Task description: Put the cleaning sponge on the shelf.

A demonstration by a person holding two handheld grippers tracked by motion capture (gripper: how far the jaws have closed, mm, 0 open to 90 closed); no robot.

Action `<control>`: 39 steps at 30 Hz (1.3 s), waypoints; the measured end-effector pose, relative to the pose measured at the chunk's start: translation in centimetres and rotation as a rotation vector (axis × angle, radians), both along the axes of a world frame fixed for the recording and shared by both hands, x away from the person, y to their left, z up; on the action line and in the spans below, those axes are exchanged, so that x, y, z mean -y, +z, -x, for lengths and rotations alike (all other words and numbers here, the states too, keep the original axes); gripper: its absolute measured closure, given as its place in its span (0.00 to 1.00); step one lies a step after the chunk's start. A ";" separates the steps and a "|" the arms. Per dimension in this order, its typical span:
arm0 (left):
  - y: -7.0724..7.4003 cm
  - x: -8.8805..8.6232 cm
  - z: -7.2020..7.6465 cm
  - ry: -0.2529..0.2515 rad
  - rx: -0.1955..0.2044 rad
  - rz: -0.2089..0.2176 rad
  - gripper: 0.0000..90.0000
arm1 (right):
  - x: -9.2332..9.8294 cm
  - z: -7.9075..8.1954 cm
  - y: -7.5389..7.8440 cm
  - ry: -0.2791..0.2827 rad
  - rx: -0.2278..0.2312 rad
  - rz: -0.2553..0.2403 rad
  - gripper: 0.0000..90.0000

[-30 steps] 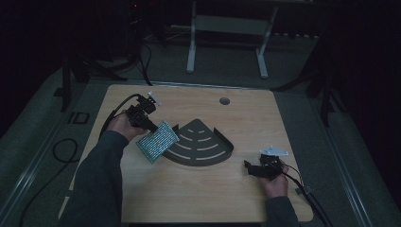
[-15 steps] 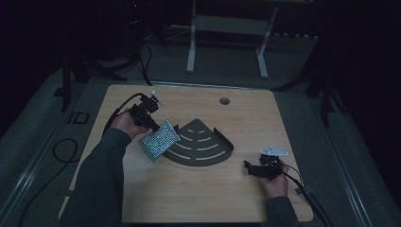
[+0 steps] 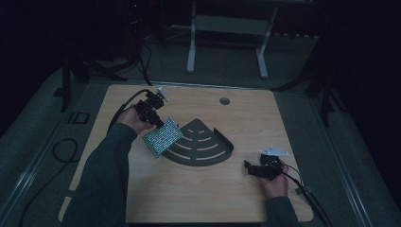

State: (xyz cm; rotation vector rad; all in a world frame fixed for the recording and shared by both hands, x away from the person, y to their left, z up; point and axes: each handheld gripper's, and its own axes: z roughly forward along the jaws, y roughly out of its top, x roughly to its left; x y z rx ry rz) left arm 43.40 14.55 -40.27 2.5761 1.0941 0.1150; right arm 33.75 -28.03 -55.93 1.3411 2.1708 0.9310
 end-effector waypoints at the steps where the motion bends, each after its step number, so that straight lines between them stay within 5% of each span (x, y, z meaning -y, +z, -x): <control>1: 0.0 0.1 -0.1 0.000 -0.002 -0.001 1.00 | 0.0 0.0 0.0 0.000 0.000 0.000 0.19; 17: -1.1 1.5 -1.7 -0.027 0.006 0.002 1.00 | 0.0 0.0 0.0 0.000 0.000 0.000 0.19; 39: -1.8 2.0 -2.9 0.001 -0.011 0.024 1.00 | 0.0 0.0 0.0 0.001 0.000 0.000 0.19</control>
